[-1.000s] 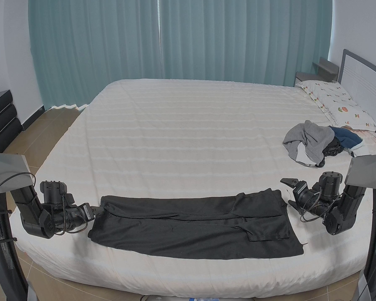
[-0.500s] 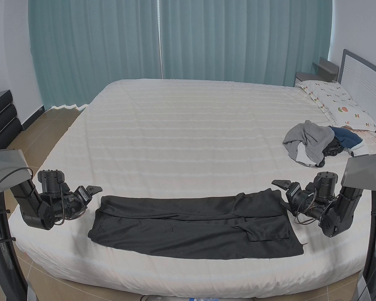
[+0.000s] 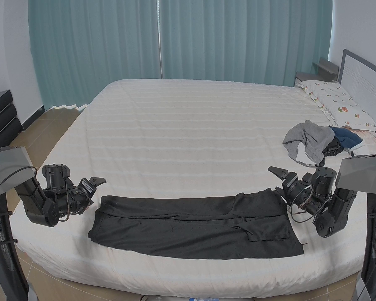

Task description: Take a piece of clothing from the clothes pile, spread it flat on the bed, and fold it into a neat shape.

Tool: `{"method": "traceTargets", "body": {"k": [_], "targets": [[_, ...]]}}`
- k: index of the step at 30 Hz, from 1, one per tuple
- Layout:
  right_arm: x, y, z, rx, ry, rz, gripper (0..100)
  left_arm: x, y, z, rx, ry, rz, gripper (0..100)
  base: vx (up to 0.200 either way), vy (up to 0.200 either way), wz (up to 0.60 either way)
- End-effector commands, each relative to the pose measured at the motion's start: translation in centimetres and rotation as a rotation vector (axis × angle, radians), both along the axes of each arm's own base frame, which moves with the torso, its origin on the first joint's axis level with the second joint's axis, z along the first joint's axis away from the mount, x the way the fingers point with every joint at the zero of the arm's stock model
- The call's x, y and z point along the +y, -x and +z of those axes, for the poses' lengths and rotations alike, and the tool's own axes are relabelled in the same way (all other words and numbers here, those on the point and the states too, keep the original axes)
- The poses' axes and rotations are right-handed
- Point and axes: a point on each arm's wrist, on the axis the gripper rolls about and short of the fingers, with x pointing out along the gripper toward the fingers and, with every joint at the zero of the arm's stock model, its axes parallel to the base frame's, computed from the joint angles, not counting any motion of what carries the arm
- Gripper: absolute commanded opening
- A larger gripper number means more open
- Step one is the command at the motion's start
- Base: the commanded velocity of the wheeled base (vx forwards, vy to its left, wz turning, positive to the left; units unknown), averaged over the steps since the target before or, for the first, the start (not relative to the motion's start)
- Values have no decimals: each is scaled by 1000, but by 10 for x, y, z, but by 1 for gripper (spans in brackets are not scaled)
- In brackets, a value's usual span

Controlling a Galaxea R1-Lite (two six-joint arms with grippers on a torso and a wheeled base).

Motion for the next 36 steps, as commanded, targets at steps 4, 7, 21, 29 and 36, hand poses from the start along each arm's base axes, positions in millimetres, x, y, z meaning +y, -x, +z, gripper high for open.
{"method": "traceTargets", "body": {"k": [4,7,21,29,36], "targets": [[40,2,-31,55,5,70,100,-5,-5,5,-9,62,30,100,0,0,0],[36,2,-34,64,14,57,100,-6,-5,17,-34,79,77,100,0,0,0],[31,2,-45,73,70,-4,100,-48,1,24,-27,150,39,100,0,0,0],[29,8,-44,88,75,-11,100,-60,10,-6,46,45,-45,100,0,0,0],[26,7,-45,90,76,-31,100,-53,7,-24,72,-53,-31,100,0,0,0]]}}
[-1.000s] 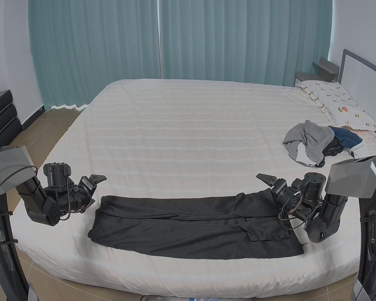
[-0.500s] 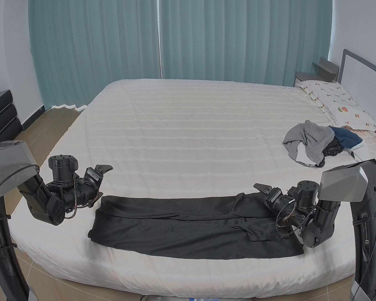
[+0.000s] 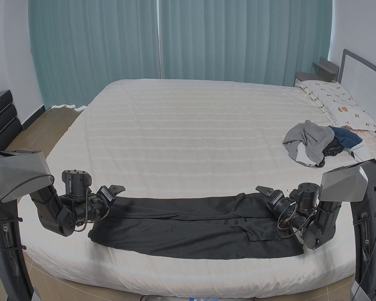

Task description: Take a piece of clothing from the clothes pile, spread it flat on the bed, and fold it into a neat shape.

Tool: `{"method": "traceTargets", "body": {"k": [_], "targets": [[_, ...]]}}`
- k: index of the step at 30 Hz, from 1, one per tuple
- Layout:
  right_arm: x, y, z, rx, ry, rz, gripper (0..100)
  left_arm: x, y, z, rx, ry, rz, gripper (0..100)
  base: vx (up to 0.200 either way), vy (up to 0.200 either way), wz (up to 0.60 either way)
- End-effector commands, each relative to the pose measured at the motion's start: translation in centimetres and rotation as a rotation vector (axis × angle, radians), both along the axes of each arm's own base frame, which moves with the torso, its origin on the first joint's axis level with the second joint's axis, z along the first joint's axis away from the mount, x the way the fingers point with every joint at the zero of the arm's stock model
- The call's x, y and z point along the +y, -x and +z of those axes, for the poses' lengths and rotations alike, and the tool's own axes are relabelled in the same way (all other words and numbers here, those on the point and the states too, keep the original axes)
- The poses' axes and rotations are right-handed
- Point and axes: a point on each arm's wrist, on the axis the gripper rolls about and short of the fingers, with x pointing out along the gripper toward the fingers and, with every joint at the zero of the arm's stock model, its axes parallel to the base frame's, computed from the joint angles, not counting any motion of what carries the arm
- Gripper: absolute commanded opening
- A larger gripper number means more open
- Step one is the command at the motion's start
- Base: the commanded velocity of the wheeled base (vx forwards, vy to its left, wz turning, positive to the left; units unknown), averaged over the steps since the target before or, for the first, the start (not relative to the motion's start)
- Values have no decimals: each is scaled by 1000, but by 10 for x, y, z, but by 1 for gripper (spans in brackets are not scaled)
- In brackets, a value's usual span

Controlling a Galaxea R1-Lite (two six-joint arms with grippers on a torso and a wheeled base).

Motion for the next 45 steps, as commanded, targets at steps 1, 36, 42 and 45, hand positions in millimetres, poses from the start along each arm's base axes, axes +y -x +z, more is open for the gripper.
{"method": "traceTargets", "body": {"k": [1,36,42,45], "targets": [[-2,0,2,-16,-2,-14,100,5,0,-14,35,-36,14,100,0,0,0],[-14,2,-2,7,25,-85,100,55,14,-23,21,-218,-283,100,0,0,0],[-14,2,-2,7,25,-85,100,49,15,-24,22,-223,-300,100,0,0,0],[-14,2,-2,7,25,-85,100,45,14,-24,21,-223,-313,100,0,0,0]]}}
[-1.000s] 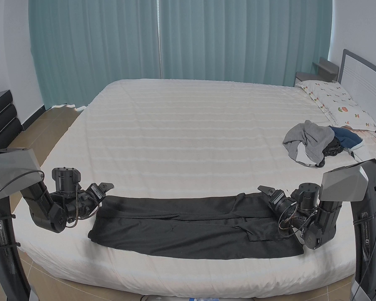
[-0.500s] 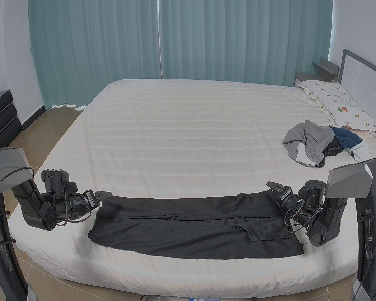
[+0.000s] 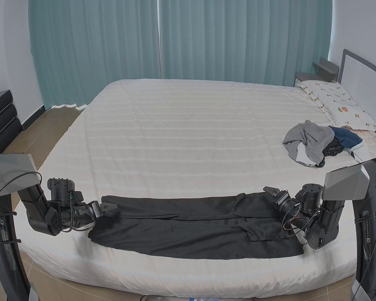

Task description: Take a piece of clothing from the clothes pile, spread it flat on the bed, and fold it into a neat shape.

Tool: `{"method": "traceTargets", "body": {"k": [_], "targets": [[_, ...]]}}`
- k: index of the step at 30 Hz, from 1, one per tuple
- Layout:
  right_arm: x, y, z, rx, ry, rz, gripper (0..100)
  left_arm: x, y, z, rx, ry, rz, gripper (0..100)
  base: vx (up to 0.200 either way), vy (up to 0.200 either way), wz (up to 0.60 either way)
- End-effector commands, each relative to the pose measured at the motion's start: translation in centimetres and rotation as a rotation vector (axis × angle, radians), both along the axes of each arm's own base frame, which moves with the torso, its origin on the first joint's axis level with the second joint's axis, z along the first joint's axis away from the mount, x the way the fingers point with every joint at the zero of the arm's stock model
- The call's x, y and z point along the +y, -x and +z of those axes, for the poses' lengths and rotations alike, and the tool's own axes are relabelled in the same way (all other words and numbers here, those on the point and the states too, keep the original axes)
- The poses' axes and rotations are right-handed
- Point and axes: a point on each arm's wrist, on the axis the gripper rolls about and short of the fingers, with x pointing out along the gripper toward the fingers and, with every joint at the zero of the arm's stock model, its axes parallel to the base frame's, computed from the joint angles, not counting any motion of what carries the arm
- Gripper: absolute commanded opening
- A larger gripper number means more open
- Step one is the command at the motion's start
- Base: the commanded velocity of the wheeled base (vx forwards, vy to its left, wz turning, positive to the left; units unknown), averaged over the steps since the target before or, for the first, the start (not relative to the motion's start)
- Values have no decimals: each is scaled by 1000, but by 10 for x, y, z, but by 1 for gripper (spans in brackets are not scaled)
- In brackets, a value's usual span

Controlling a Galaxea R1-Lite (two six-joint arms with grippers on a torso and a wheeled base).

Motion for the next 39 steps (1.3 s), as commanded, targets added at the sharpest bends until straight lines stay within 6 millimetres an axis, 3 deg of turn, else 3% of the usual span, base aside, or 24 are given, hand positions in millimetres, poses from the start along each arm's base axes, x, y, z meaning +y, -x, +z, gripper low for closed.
{"method": "traceTargets", "body": {"k": [1,10,11,39], "targets": [[0,0,1,-13,-3,1,100,-6,-2,-3,4,-2,-17,100,0,0,0],[0,0,0,-11,-2,1,100,-10,-1,-4,11,-1,-23,100,0,0,0],[0,0,0,-11,-2,1,100,-10,0,-4,9,-3,-24,0,0,0,0],[-2,-1,3,-17,-12,-6,100,-6,5,5,4,-46,47,0,0,0,0]]}}
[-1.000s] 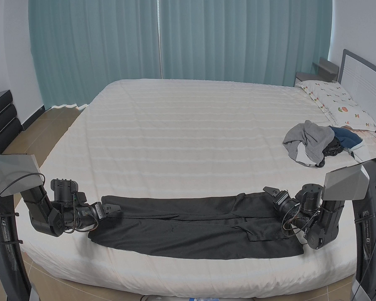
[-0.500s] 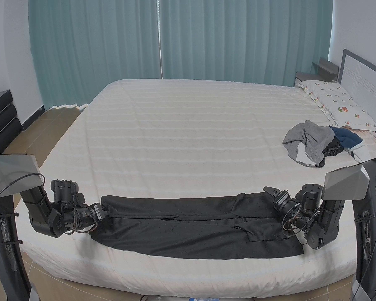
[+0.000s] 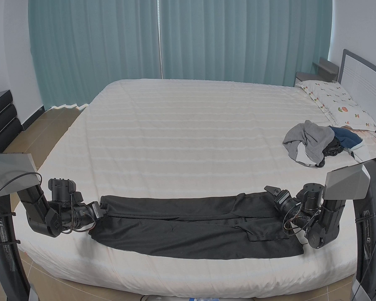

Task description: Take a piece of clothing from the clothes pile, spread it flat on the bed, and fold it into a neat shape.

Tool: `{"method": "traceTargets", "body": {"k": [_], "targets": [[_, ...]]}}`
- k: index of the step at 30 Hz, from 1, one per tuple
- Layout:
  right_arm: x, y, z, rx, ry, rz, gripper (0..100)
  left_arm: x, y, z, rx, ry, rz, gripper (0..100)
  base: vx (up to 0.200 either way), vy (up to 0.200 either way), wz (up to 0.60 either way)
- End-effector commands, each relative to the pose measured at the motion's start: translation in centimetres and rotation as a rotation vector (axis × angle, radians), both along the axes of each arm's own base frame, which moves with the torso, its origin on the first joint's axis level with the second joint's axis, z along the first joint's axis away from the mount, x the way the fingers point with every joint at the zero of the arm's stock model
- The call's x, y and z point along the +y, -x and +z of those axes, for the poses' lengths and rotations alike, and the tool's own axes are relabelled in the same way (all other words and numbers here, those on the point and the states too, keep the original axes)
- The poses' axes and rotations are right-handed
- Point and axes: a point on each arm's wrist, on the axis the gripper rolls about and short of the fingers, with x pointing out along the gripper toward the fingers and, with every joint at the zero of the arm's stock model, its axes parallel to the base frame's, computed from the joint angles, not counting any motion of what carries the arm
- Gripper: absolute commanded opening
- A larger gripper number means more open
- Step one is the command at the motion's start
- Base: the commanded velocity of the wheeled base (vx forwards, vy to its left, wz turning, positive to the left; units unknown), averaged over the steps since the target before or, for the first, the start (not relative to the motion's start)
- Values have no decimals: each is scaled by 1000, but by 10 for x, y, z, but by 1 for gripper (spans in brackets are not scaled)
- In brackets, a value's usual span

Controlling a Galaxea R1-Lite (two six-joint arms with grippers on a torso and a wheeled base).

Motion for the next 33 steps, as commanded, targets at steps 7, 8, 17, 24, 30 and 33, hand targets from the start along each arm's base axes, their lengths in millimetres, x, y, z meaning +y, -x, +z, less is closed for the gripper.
{"method": "traceTargets", "body": {"k": [7,8,17,24,30,33], "targets": [[1,0,2,-17,-2,2,100,0,-2,2,-8,3,3,0,-171,0,0],[1,0,2,-17,-2,2,100,0,-2,2,-11,3,3,0,0,0,0],[1,0,1,-15,-3,3,100,-1,-8,10,-62,72,55,0,0,0,0],[1,0,1,-16,-1,4,100,-2,-8,11,-65,72,53,0,0,0,0],[1,0,1,-16,-1,4,100,-2,-8,12,-69,74,54,0,0,0,0],[1,0,1,-16,-1,4,100,-3,-8,16,-76,76,53,0,0,0,0]]}}
